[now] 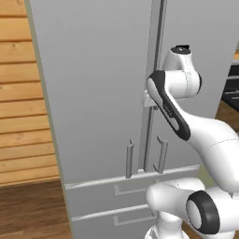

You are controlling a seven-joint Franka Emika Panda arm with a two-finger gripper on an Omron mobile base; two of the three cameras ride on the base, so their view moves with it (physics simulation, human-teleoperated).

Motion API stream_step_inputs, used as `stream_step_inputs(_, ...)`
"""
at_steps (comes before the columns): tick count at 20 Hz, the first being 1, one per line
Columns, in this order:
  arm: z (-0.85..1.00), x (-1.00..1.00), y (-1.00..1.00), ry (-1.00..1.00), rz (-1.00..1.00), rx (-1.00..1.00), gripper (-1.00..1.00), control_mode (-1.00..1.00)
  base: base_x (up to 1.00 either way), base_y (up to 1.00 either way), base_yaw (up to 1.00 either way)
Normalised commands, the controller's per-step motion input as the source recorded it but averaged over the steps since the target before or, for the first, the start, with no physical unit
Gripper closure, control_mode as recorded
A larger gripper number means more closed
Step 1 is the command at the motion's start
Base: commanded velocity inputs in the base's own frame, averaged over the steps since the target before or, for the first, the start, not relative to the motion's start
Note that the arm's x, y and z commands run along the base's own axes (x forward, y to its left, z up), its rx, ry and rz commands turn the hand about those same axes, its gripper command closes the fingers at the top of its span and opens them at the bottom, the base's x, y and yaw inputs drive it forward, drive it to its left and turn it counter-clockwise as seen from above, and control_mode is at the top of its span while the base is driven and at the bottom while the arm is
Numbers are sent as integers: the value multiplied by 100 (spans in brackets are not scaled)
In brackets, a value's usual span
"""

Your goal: Take the strawberry from the fridge and place it on top of the pancake, located on the dining counter.

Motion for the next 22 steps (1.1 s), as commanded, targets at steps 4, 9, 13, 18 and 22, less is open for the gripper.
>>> stream_step_inputs(4, 0, 0, 0, 0, 0, 0, -100, 100, -23, 0, -1)
stream_step_inputs(9, 0, 0, 0, 0, 0, 0, -100, 100, -64, 0, -5)
stream_step_inputs(13, 0, 0, 0, 0, 0, 0, -100, 100, -76, 8, -3)
stream_step_inputs(18, 0, 0, 0, 0, 0, 0, -100, 100, -86, 8, 0)
stream_step_inputs(22, 0, 0, 0, 0, 0, 0, -100, -100, -42, 1, -1)
